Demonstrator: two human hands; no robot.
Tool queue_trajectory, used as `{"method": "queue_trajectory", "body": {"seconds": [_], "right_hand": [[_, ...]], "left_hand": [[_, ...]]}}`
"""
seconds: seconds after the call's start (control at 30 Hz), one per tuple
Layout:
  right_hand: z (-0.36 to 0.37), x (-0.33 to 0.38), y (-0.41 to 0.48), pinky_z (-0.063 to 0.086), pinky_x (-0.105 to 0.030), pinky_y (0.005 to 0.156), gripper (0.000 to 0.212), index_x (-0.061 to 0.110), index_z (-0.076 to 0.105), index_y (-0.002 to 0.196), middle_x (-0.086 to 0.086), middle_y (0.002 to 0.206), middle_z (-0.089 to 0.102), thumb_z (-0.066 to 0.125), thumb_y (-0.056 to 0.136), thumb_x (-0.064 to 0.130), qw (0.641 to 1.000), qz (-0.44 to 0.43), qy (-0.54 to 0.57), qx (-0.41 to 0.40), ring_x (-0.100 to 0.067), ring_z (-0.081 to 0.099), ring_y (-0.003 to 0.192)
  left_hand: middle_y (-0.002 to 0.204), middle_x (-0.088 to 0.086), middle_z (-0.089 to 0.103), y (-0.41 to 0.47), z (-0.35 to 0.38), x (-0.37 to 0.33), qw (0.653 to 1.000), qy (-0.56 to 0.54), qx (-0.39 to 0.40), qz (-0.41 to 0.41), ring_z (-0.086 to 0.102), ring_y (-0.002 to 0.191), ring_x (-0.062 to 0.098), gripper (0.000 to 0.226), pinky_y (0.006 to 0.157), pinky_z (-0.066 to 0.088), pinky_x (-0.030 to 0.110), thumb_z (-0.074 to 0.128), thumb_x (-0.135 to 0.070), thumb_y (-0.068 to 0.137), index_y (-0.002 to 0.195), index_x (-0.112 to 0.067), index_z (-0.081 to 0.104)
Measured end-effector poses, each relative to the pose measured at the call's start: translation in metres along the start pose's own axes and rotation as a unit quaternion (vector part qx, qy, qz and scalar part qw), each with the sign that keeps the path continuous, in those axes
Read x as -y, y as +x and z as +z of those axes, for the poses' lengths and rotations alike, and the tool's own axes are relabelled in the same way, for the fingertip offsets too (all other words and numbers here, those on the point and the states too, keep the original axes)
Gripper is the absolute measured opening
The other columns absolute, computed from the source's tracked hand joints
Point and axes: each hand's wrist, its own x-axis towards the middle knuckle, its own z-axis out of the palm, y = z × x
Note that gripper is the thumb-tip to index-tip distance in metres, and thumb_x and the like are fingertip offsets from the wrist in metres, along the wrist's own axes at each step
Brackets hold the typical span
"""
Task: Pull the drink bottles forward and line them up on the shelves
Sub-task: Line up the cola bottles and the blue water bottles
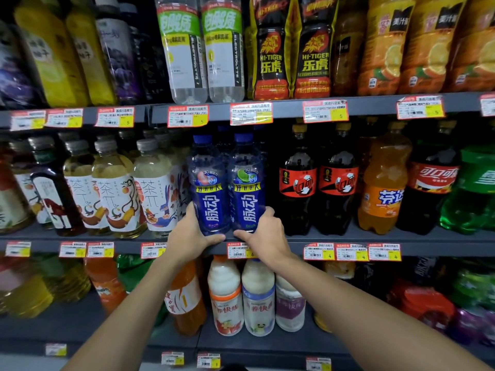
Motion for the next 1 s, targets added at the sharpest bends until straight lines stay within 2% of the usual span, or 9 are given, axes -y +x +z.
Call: {"method": "queue_trajectory", "body": {"seconds": [0.1,0.4,1.0], "right_hand": [[-0.009,-0.003,0.004,0.055,-0.042,0.093,0.092,0.009,0.038,0.134,-0.010,0.124,0.064,0.091,0.067,0.045,0.999,-0.011,-0.028,0.031,-0.028,0.063,0.113],[-0.022,-0.002,0.007,0.054,-0.046,0.093,0.087,0.009,0.034,0.136,-0.013,0.125,0.063,0.086,0.075,0.044,0.990,-0.055,-0.083,0.095,-0.031,0.062,0.115],[-0.025,0.003,0.008,0.055,-0.044,0.090,0.082,0.003,0.037,0.132,-0.016,0.123,0.063,0.083,0.079,0.044,0.990,-0.045,-0.093,0.093,-0.031,0.063,0.112]], "left_hand": [[0.129,0.005,0.065,0.005,0.000,0.001,1.000,0.024,0.009,-0.011,0.063,0.112,0.031,0.089,0.084,0.049,0.037,0.092,-0.050,0.060,0.125,-0.021,0.039],[0.131,0.009,0.063,0.013,-0.004,0.004,0.998,0.053,0.034,0.005,0.063,0.112,0.029,0.093,0.087,0.049,0.036,0.090,-0.049,0.065,0.134,-0.015,0.036],[0.133,0.010,0.062,0.014,-0.004,0.002,0.997,0.075,0.032,0.001,0.062,0.113,0.030,0.093,0.089,0.049,0.038,0.088,-0.047,0.068,0.136,-0.015,0.033]]}}
